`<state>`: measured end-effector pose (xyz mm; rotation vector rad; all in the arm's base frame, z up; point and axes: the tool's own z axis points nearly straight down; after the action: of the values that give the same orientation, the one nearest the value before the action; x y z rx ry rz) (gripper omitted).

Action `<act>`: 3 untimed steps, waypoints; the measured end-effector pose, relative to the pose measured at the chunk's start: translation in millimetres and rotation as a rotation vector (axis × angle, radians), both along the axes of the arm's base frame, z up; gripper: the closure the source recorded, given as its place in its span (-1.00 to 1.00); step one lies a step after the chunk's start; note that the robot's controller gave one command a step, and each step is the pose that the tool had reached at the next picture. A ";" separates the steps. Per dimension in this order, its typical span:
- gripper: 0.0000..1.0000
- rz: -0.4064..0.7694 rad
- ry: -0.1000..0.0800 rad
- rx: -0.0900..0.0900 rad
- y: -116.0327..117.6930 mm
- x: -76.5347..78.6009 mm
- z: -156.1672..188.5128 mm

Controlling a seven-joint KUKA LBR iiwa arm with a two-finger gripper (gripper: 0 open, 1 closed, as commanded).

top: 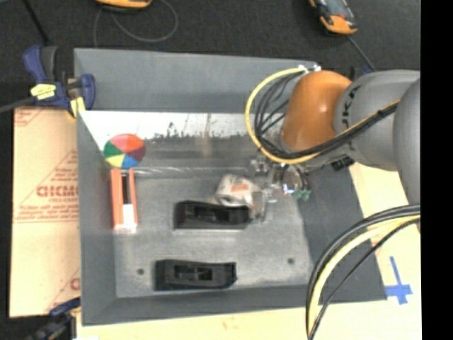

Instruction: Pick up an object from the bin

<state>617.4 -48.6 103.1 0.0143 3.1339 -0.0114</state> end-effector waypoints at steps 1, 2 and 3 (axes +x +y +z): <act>-1.00 -0.082 0.003 0.004 62.3 -21.2 -9.7; -1.00 -0.119 0.006 0.007 99.2 -24.7 -14.9; -1.00 -0.028 0.019 -0.019 114.5 -10.7 -13.7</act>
Offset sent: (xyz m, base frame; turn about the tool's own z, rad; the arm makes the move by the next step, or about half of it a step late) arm -0.0036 0.0758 -0.0331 0.1496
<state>606.7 65.9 89.4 0.0578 3.1523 -0.0421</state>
